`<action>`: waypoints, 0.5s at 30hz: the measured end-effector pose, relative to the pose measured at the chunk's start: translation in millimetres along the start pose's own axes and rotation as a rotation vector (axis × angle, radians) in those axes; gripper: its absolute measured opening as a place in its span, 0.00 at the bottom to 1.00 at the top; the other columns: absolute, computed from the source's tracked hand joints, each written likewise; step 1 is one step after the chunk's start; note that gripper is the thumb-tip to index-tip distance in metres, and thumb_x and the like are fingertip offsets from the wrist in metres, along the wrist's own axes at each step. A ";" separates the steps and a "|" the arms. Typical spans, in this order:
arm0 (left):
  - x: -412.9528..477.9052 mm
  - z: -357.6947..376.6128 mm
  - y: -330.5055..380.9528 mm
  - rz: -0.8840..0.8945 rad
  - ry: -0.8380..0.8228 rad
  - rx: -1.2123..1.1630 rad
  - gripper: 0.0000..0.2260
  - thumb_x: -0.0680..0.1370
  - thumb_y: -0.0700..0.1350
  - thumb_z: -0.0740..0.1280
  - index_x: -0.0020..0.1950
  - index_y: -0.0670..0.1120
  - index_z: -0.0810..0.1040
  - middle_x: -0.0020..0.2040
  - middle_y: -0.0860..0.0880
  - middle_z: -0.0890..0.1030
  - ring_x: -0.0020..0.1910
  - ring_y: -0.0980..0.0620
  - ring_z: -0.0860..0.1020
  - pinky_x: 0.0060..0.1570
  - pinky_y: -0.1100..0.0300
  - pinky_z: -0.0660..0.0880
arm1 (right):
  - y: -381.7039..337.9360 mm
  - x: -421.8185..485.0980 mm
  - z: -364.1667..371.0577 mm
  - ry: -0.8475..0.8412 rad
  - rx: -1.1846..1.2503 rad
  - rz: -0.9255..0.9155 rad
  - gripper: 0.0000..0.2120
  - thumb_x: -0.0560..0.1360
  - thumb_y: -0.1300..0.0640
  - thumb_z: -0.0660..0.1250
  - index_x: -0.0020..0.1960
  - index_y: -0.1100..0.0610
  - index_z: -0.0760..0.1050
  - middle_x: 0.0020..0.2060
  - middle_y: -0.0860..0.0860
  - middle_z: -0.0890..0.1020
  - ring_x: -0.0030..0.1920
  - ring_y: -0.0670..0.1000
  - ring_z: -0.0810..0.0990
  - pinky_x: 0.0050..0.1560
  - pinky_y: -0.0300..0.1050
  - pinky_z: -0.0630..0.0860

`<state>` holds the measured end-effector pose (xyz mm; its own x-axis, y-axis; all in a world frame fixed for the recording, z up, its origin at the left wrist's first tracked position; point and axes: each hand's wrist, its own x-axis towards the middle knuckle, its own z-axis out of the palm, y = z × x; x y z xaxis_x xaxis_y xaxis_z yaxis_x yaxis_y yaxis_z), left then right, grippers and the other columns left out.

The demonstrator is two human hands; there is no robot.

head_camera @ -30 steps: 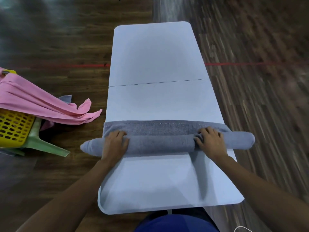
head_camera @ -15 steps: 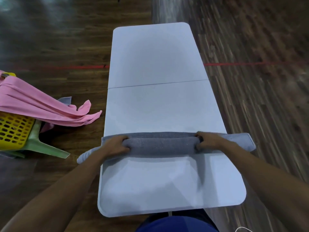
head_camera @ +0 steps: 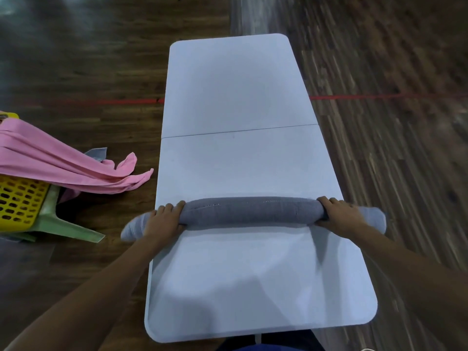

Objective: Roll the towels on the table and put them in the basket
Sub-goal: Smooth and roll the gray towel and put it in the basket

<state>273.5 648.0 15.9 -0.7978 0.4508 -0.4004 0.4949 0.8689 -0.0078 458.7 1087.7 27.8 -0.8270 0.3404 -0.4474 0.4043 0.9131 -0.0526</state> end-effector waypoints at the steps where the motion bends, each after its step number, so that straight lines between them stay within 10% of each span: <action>1: 1.3 -3.5 8.2 -0.068 0.003 -0.095 0.24 0.79 0.54 0.61 0.72 0.48 0.61 0.62 0.42 0.74 0.59 0.40 0.73 0.58 0.44 0.69 | -7.5 0.5 -0.7 -0.011 0.144 0.058 0.24 0.72 0.40 0.66 0.62 0.49 0.66 0.55 0.52 0.78 0.55 0.57 0.77 0.56 0.55 0.72; 8: 1.0 -9.0 108.2 -0.368 -0.087 -0.865 0.25 0.79 0.60 0.60 0.65 0.42 0.62 0.64 0.35 0.73 0.61 0.34 0.73 0.57 0.48 0.69 | -104.6 -16.6 8.7 -0.040 0.759 0.260 0.29 0.75 0.40 0.65 0.67 0.56 0.61 0.60 0.61 0.77 0.58 0.64 0.77 0.55 0.54 0.72; 15: -12.7 6.5 185.5 -0.306 -0.135 -1.084 0.33 0.79 0.58 0.62 0.77 0.43 0.54 0.73 0.42 0.67 0.68 0.41 0.70 0.66 0.53 0.66 | -171.4 -39.8 29.4 -0.138 1.090 0.326 0.32 0.75 0.39 0.65 0.68 0.57 0.60 0.64 0.60 0.75 0.59 0.59 0.77 0.58 0.53 0.74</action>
<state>377.6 802.2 13.6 -0.7578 0.2201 -0.6142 -0.3264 0.6873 0.6489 433.8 911.1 28.4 -0.5978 0.4361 -0.6726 0.7710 0.0832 -0.6314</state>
